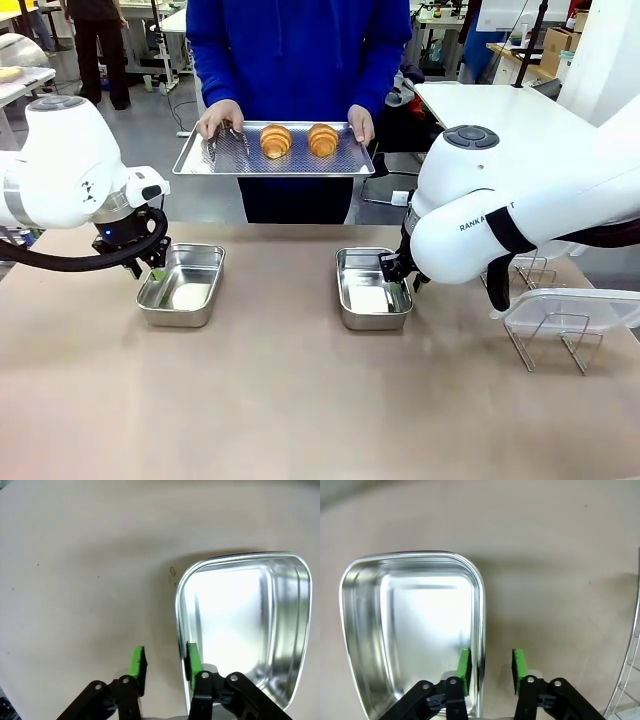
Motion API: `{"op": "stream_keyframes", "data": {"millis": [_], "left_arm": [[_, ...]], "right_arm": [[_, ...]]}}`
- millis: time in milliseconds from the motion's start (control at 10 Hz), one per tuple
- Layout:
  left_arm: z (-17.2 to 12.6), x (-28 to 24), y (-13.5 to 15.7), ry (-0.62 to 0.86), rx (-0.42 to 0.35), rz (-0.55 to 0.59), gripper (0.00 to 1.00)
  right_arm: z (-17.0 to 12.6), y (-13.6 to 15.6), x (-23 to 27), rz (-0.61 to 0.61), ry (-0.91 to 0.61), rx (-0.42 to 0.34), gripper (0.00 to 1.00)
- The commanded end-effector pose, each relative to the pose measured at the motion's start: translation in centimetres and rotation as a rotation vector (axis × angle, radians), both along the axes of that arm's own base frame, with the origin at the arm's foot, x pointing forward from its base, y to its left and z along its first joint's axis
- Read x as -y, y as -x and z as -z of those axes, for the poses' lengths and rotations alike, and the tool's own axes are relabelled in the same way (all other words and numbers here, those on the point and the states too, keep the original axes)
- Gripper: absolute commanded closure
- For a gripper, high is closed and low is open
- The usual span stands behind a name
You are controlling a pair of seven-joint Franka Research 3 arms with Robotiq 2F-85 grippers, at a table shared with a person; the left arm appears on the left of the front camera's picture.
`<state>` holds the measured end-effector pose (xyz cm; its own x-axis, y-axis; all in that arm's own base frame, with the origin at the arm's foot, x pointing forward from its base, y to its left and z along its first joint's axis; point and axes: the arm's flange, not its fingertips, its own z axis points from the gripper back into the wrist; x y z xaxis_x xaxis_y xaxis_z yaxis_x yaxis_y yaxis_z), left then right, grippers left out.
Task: Place the bread in airtight containers.
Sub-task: Lift both Airtight Container.
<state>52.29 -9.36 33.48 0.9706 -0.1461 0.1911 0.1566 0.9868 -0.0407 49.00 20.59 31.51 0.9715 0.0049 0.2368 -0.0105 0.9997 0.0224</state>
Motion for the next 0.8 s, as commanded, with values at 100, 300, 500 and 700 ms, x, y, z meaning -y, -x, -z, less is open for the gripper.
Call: {"op": "stream_keyframes", "data": {"millis": [100,300,500,700], "left_arm": [[0.1,0.3,0.0,-0.025,-0.037,-0.026,1.00],[-0.1,0.3,0.2,-0.027,-0.040,-0.026,1.00],[-0.2,0.3,0.1,-0.022,-0.048,-0.035,1.00],[-1.2,0.0,-0.1,0.040,0.000,-0.076,1.00]], "right_arm": [[-0.1,-0.4,-0.6,0.050,0.004,-0.023,1.00],[-0.1,-0.4,-0.5,0.061,0.001,-0.033,1.00],[-0.3,-0.6,-0.3,0.073,-0.001,-0.041,1.00],[-1.2,-0.8,0.1,0.076,0.039,-0.043,1.00]]}}
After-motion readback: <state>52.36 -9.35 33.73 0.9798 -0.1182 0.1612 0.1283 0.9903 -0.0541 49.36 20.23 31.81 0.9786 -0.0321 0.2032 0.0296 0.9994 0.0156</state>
